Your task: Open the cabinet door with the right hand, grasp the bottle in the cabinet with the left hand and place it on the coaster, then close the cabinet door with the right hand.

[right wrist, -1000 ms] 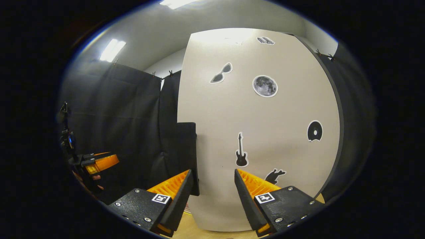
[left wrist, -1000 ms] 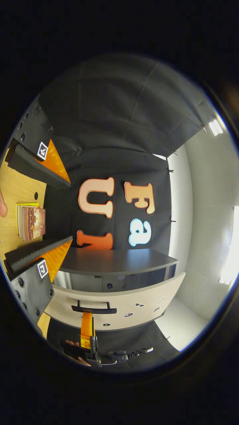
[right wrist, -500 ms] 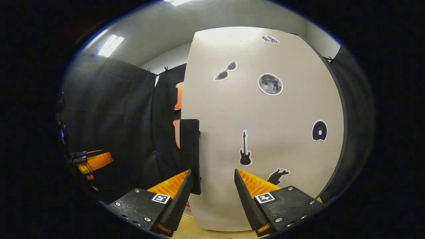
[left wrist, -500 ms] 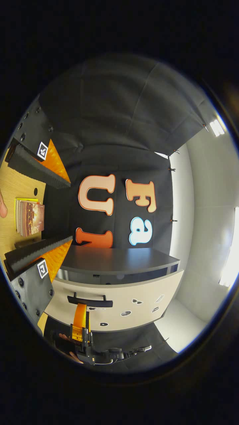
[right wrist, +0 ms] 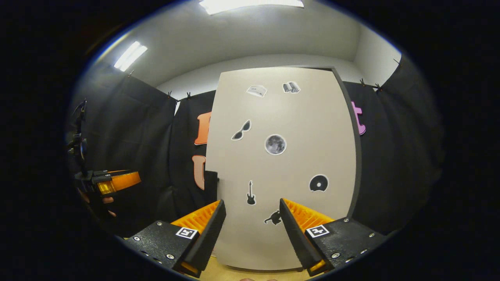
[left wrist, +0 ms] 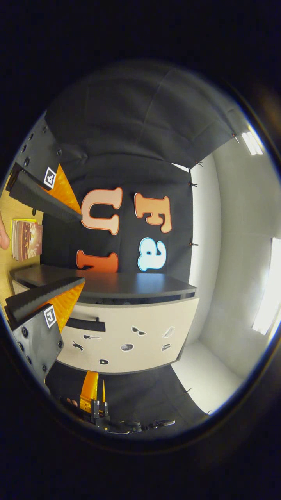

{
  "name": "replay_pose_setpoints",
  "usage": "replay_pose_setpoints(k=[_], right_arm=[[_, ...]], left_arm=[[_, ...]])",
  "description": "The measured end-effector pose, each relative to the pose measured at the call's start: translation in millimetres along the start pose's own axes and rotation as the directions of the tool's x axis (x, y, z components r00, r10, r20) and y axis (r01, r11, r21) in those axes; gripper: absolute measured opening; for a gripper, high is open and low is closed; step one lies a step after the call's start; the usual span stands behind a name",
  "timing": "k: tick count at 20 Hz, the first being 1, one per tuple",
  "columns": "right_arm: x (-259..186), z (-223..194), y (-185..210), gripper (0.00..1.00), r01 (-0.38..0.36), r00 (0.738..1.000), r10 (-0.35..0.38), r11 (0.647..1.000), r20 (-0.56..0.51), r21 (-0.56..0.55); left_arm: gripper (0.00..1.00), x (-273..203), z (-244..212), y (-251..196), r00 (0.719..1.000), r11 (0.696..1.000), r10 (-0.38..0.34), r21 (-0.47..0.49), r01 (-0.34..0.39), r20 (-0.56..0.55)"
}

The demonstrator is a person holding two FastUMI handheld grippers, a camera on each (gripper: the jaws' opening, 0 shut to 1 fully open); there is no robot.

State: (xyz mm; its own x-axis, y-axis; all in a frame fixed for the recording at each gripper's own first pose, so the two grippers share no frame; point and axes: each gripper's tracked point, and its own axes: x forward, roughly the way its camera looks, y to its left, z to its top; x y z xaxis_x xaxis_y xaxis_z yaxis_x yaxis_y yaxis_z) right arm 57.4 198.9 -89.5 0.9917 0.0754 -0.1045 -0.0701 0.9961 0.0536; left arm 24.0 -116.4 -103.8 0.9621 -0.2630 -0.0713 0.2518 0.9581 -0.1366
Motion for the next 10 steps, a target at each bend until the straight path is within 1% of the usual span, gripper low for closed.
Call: replay_pose_setpoints(k=[1,2,4,5,7,8,10], right_arm=[[-9.4,2.9,-10.9,0.87,0.017,1.000,-0.017,1.000,0.000,-0.004],[-17.4,6.8,-20.5,0.88,0.031,1.000,-0.031,1.000,0.001,-0.004],[-36.3,17.4,-41.9,0.90,0.063,0.998,-0.063,0.998,0.006,0.005],[-45.1,24.0,-52.5,0.90,0.080,0.997,-0.080,0.997,0.014,0.004],[-61.1,38.2,-73.0,0.93,0.104,0.994,-0.104,0.995,0.036,-0.004],[-66.7,43.5,-85.5,0.93,0.128,0.991,-0.128,0.992,0.039,-0.002],[-78.2,52.3,-103.5,0.93,0.156,0.987,-0.156,0.988,0.039,-0.003]], left_arm=[[0.93,0.2,2.5,-3.9,1.000,1.000,-0.005,-0.007,0.005,-0.005],[0.87,-1.0,5.2,-9.0,1.000,1.000,-0.012,-0.009,0.011,-0.009],[0.87,-2.3,17.1,-19.7,1.000,1.000,-0.017,0.004,0.017,-0.012],[0.93,-3.0,23.3,-26.3,1.000,1.000,-0.024,0.012,0.024,-0.007],[0.93,-2.5,31.9,-39.2,0.999,0.999,-0.038,0.025,0.038,-0.005],[0.88,-2.2,35.1,-42.9,0.999,0.999,-0.040,0.023,0.040,-0.008],[0.88,-3.5,43.1,-48.2,0.999,0.999,-0.034,0.025,0.035,-0.007]])
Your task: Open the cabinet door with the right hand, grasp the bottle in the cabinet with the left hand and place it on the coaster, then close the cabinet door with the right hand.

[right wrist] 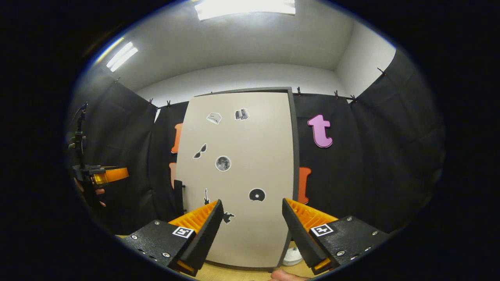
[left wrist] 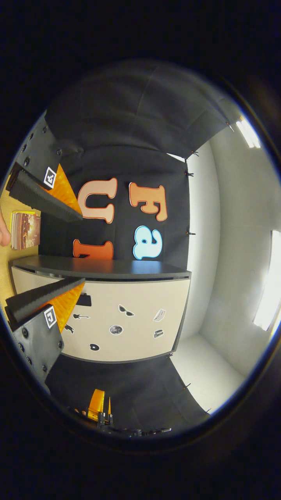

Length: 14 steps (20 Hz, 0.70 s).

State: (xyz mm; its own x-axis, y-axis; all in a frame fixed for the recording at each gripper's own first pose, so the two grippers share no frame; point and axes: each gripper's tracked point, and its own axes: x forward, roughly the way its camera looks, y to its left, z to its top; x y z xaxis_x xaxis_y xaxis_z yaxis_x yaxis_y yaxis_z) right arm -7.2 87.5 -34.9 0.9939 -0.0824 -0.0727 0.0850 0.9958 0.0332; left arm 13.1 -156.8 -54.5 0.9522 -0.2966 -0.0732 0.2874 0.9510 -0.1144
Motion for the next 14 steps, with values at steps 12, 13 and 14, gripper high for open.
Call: replay_pose_setpoints(k=[12,13,14], right_arm=[[-48.0,73.4,-29.2,0.93,0.099,0.990,-0.086,0.988,0.115,-0.116],[-49.5,77.7,-24.9,0.93,0.095,0.989,-0.080,0.988,0.123,-0.120],[-49.4,81.3,-19.2,0.94,0.087,0.989,-0.072,0.989,0.126,-0.120]], left_arm=[[0.87,-25.8,78.6,7.2,0.986,0.993,0.116,0.009,-0.118,0.122],[0.87,-29.3,85.5,7.6,0.984,0.992,0.123,0.014,-0.126,0.132],[0.87,-32.0,91.8,6.1,0.982,0.991,0.124,0.022,-0.129,0.142]])
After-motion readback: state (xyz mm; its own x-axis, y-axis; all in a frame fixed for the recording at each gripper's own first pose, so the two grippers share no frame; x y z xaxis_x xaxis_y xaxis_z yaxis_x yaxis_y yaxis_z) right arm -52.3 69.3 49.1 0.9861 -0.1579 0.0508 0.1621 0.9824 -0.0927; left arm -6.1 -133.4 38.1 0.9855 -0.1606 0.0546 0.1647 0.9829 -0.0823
